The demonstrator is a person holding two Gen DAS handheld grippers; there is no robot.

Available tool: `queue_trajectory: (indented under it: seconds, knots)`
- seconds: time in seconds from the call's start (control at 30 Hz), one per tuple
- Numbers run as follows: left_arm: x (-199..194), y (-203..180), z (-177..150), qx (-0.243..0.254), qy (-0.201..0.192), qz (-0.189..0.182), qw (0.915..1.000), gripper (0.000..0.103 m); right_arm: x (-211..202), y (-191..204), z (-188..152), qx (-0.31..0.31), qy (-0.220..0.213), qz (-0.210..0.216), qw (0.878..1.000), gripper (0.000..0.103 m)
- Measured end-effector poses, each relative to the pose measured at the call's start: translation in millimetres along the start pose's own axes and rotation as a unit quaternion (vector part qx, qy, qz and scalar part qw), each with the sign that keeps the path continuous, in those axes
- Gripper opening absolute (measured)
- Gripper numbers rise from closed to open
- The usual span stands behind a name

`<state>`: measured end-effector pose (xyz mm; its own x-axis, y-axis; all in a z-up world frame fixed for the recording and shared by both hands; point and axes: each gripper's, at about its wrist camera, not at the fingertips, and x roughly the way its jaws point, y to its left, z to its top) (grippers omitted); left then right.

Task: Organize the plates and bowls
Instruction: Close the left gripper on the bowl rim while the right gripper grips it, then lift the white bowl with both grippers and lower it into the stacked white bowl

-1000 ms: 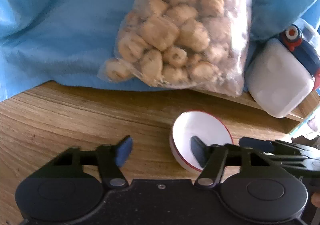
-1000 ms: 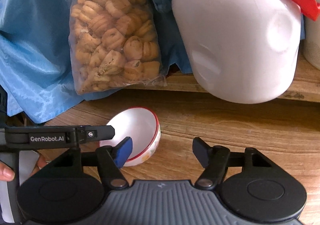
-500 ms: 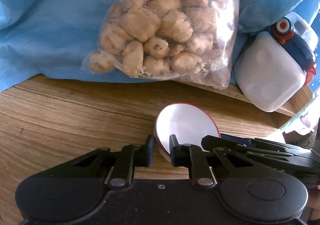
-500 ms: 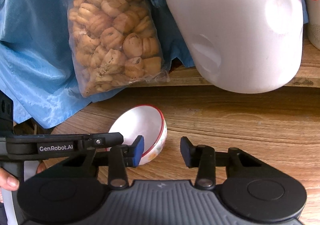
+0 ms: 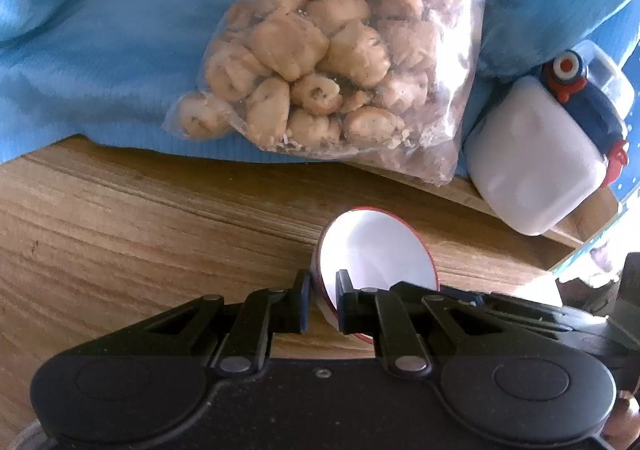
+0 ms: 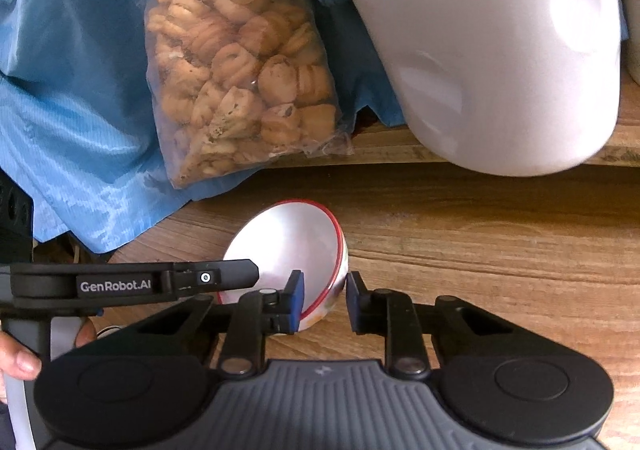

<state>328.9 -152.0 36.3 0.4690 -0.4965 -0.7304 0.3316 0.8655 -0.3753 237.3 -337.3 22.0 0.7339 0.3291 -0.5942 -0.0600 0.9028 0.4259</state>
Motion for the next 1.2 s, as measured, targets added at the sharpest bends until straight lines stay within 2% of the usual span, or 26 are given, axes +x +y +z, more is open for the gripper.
queue_trajectory:
  seconds: [0.23,0.37,0.63,0.97,1.2]
  knots:
    - [-8.5,2.7,-8.0,-0.035,-0.003,-0.029,0.9990,0.012,-11.7,1.2,-2.2,0.013,-0.006,-0.006,1.000,0.022]
    - [-22.0,-3.6,-9.9,-0.025,-0.014,-0.049,0.9984,0.012,-30.9,1.2,-3.7,0.021,-0.021,-0.001,1.000,0.022]
    - [-53.0,-21.1,-23.8,-0.004,-0.029,-0.067,0.9973,0.012,-70.4,6.8,-15.9,0.025,-0.035,0.004,0.999,0.022]
    - [-86.3,-30.3,-49.9,-0.021,-0.030,-0.109,0.9933,0.012,-130.1,18.9,-38.7,0.025,-0.072,0.018,0.997,0.022]
    - [-107.0,-41.7,-66.6,-0.004,-0.033,-0.114,0.9929,0.012,-152.1,22.5,-56.1,0.027,-0.081,0.019,0.996,0.022]
